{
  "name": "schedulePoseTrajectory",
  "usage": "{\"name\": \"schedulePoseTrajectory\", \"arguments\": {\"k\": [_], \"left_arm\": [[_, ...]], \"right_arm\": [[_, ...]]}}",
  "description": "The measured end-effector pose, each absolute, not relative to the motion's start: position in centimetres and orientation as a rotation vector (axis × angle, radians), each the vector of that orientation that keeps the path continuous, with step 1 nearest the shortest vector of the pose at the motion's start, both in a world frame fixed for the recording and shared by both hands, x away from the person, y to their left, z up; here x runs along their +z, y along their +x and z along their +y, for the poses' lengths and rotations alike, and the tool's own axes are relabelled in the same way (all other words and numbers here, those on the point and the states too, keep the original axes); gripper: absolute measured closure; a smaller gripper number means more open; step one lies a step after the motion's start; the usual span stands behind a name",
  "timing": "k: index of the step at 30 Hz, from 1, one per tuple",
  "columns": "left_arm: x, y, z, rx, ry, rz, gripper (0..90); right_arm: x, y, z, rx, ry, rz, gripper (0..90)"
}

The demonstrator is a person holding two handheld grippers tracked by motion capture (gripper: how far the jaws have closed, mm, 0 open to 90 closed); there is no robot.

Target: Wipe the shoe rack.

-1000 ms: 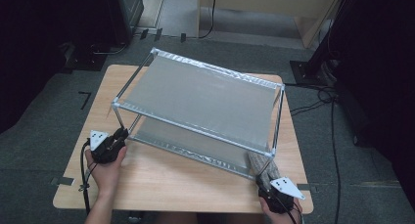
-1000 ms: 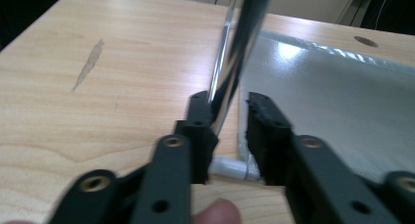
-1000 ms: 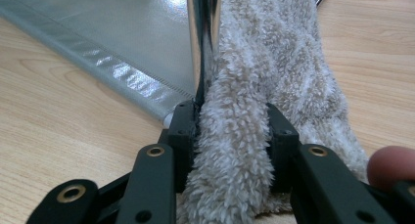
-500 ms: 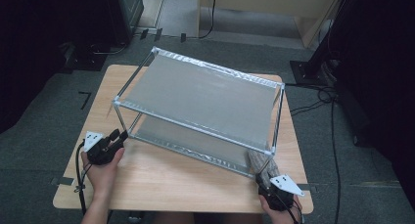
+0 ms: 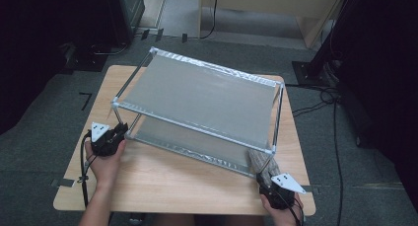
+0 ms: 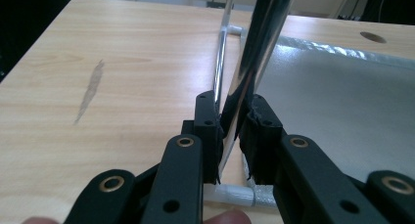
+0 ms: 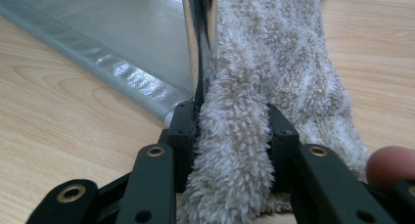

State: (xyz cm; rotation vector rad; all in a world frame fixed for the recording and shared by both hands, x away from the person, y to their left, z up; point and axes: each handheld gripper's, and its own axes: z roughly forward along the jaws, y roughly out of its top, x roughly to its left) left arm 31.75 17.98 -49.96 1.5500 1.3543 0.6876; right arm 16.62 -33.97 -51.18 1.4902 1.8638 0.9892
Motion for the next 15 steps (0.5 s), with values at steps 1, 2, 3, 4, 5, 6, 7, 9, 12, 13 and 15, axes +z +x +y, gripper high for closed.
{"name": "schedulePoseTrajectory", "arguments": {"k": [1, 2, 3, 4, 5, 6, 7, 9, 12, 13, 15], "left_arm": [[-50.0, 31.4, 18.2, 0.687, 1.548, 1.358, 78.2], [-50.0, 31.0, 18.5, 0.687, 1.543, 1.365, 78.2], [-50.0, 30.5, 18.9, 0.681, 1.531, 1.373, 78.0], [-50.0, 30.1, 19.1, 0.677, 1.525, 1.378, 77.8], [-50.0, 29.6, 19.3, 0.678, 1.517, 1.383, 77.7], [-50.0, 29.1, 19.6, 0.682, 1.518, 1.388, 77.7], [-50.0, 28.6, 19.9, 0.683, 1.516, 1.395, 77.7], [-49.9, 27.5, 20.3, 0.682, 1.503, 1.415, 77.5], [-49.8, 25.5, 20.7, 0.680, 1.486, 1.445, 77.1], [-49.8, 24.7, 20.7, 0.683, 1.477, 1.454, 77.0], [-49.8, 23.3, 20.6, 0.684, 1.468, 1.470, 77.0]], "right_arm": [[-51.1, 16.7, -33.9, 0.988, 1.494, 1.868, 64.6], [-51.1, 17.0, -33.8, 0.985, 1.491, 1.871, 64.6], [-51.1, 17.2, -33.7, 0.981, 1.489, 1.876, 64.6], [-51.0, 17.5, -33.5, 0.975, 1.489, 1.880, 64.5], [-51.0, 17.7, -33.5, 0.974, 1.492, 1.883, 64.5], [-51.0, 17.9, -33.3, 0.971, 1.494, 1.885, 64.5], [-50.9, 18.2, -33.2, 0.964, 1.494, 1.888, 64.5], [-50.8, 18.7, -32.8, 0.952, 1.499, 1.893, 64.4], [-50.8, 19.6, -32.3, 0.943, 1.526, 1.872, 63.1], [-50.8, 20.0, -32.2, 0.938, 1.537, 1.862, 62.3], [-50.9, 20.9, -32.0, 0.904, 1.543, 1.843, 58.0]]}}
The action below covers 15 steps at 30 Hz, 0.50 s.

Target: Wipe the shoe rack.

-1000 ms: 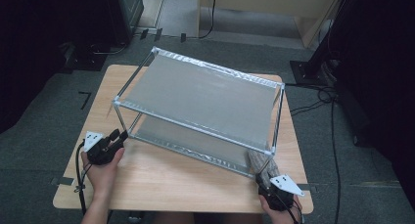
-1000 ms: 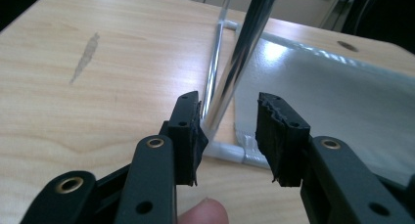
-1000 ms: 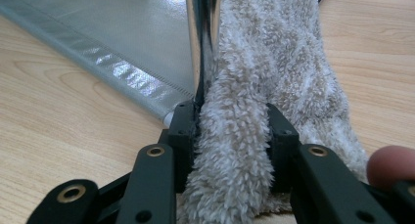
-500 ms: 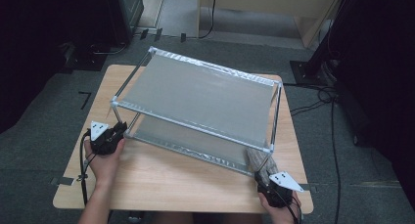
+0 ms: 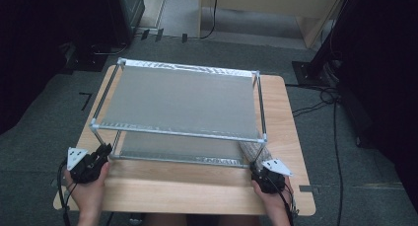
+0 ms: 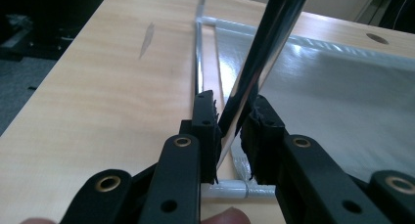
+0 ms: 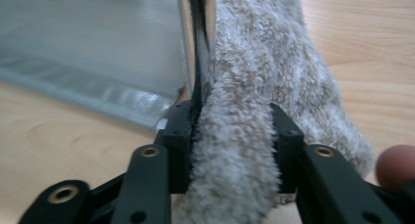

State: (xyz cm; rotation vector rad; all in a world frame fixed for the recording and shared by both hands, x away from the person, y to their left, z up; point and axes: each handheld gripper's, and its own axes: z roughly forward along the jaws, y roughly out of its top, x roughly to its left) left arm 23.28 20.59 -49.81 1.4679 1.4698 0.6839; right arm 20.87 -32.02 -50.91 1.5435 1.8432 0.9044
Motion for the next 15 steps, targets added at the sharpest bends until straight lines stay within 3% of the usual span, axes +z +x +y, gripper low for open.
{"name": "schedulePoseTrajectory", "arguments": {"k": [9, 12, 15], "left_arm": [[-50.3, 19.7, 19.9, 0.729, 1.404, 1.492, 76.5], [-50.4, 19.6, 20.1, 0.726, 1.403, 1.479, 76.4], [-50.5, 19.4, 20.1, 0.723, 1.396, 1.476, 76.3]], "right_arm": [[-50.3, 21.3, -33.7, 0.907, 1.517, 1.892, 40.1], [-50.6, 20.9, -34.3, 0.897, 1.497, 1.947, 46.3], [-50.8, 20.5, -34.4, 0.855, 1.493, 1.925, 60.7]]}}
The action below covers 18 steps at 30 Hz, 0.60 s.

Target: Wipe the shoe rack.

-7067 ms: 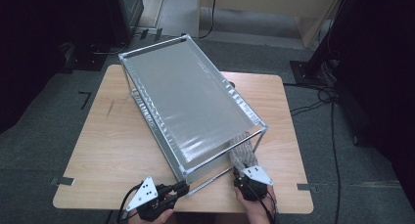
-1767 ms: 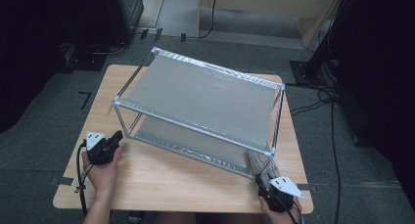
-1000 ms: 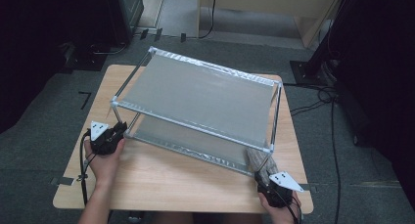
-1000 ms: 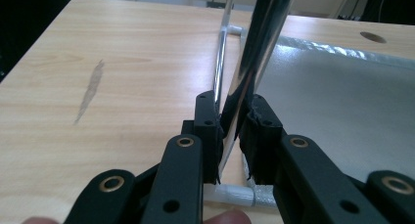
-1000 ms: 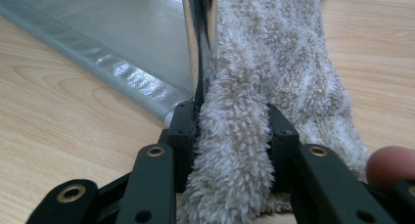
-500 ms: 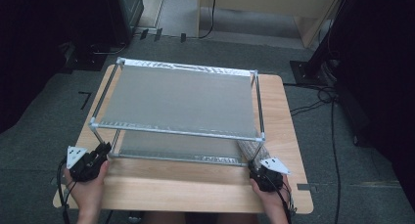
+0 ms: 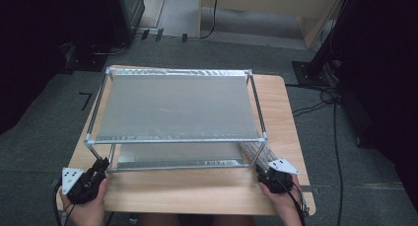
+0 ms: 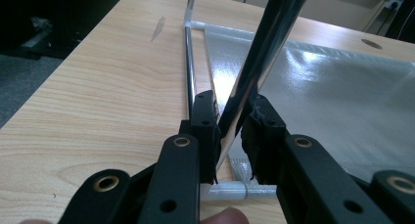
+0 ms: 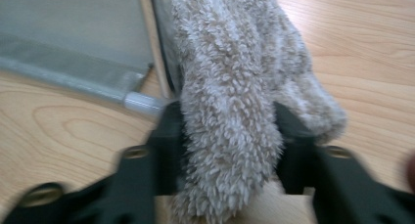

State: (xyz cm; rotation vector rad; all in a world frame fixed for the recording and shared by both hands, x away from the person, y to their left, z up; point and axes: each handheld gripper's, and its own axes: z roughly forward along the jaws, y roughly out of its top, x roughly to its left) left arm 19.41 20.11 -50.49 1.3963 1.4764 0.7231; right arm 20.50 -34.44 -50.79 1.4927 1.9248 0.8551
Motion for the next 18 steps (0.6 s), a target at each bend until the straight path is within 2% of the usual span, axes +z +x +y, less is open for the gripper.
{"name": "schedulePoseTrajectory", "arguments": {"k": [5, 18], "left_arm": [[-50.7, 19.0, 19.5, 0.711, 1.406, 1.454, 76.0], [-50.8, 18.0, 17.0, 0.701, 1.455, 1.407, 76.9]], "right_arm": [[-51.3, 20.7, -33.3, 0.817, 1.564, 1.832, 68.1], [-51.3, 22.8, -33.7, 0.855, 1.792, 1.574, 66.9]]}}
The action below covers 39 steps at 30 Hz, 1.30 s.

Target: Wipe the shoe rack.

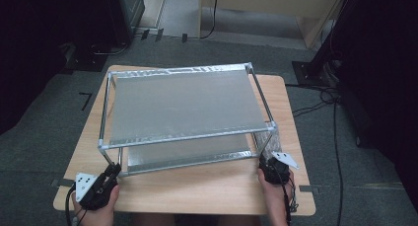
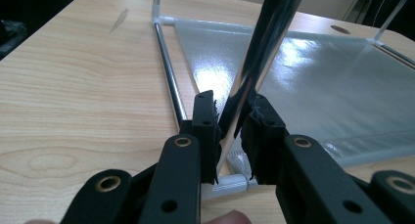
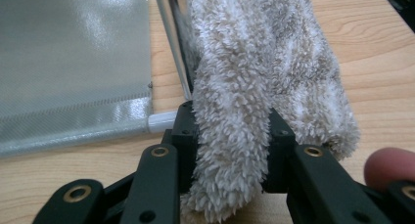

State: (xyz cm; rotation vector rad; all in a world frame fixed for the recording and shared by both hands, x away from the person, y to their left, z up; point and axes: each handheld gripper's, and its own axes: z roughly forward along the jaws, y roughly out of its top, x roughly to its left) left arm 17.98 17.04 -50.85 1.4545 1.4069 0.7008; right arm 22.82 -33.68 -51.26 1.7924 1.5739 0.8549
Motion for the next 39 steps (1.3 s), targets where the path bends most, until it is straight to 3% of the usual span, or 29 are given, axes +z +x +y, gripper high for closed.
{"name": "schedulePoseTrajectory", "arguments": {"k": [12, 21, 30, 39], "left_arm": [[-50.7, 17.4, 16.5, 0.690, 1.500, 1.378, 77.5], [-50.8, 17.5, 16.4, 0.675, 1.500, 1.365, 77.2], [-50.9, 17.6, 16.5, 0.667, 1.501, 1.359, 77.1], [-51.0, 17.6, 16.6, 0.667, 1.505, 1.352, 77.2]], "right_arm": [[-49.6, 21.6, -34.7, 1.096, 1.874, 1.413, 67.1], [-44.0, 19.4, -33.9, 1.186, 1.670, 1.370, 66.7], [-41.0, 17.9, -34.8, 1.215, 1.507, 1.278, 66.7], [-39.8, 17.0, -31.4, 1.190, 1.275, 1.370, 66.6]]}}
